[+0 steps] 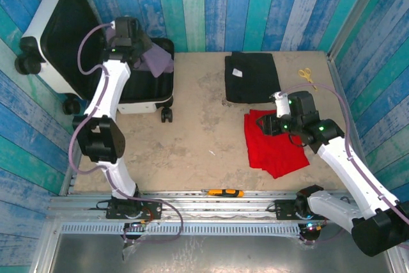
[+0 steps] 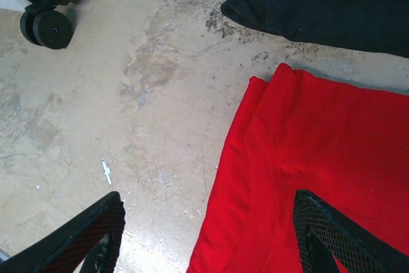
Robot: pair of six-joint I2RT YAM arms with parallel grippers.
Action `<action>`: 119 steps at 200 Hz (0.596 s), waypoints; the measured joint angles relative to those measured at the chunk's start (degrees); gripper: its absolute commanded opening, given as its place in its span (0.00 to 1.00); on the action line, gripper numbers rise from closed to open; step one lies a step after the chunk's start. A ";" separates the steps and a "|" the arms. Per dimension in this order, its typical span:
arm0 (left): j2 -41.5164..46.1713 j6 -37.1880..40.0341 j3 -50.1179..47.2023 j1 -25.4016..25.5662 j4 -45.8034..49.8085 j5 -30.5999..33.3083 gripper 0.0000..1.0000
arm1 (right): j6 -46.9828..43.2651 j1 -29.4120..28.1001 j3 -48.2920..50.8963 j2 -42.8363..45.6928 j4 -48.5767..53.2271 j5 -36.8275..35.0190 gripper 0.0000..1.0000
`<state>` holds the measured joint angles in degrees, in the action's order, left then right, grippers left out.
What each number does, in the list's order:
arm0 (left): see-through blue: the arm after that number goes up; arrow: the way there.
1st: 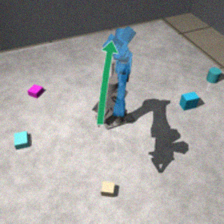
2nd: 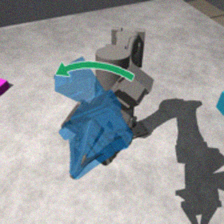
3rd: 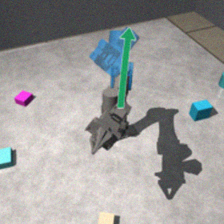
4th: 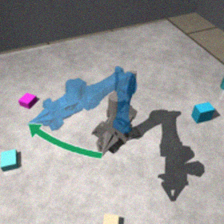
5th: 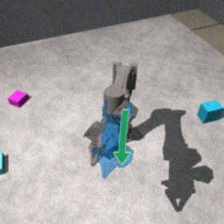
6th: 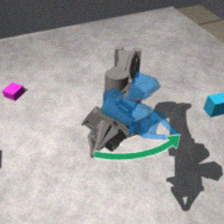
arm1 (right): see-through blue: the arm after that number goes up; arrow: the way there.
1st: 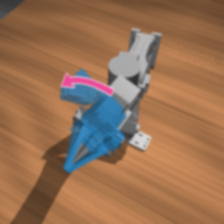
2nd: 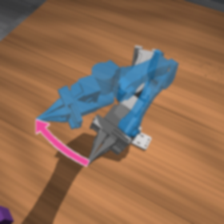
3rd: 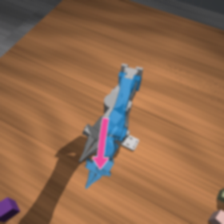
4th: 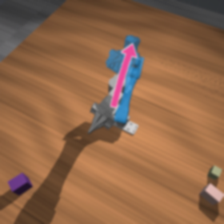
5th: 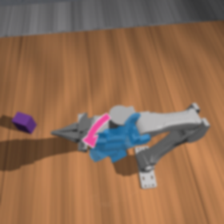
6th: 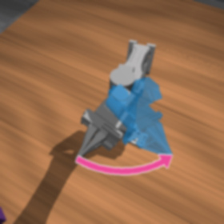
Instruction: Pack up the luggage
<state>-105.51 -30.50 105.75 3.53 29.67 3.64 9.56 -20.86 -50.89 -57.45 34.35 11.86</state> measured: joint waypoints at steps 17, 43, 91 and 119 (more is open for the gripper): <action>-2.75 -0.68 2.75 -1.22 0.17 -1.81 0.00 | -0.07 0.00 0.00 0.04 0.02 0.02 0.72; -8.70 -1.49 9.55 -2.69 0.79 -3.65 0.00 | -0.24 0.00 0.00 0.13 0.26 0.00 0.76; -20.31 -2.54 25.16 -3.56 3.67 -5.75 0.00 | -0.57 0.00 0.00 1.18 0.83 -0.09 0.76; -25.73 -3.08 32.89 -4.42 3.41 -8.26 0.00 | -0.87 0.00 0.00 1.22 1.77 -0.70 0.76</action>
<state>-131.24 -33.58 138.65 -0.89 33.08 -4.62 8.69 -20.86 -50.89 -56.23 36.12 11.16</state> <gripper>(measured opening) 0.143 0.757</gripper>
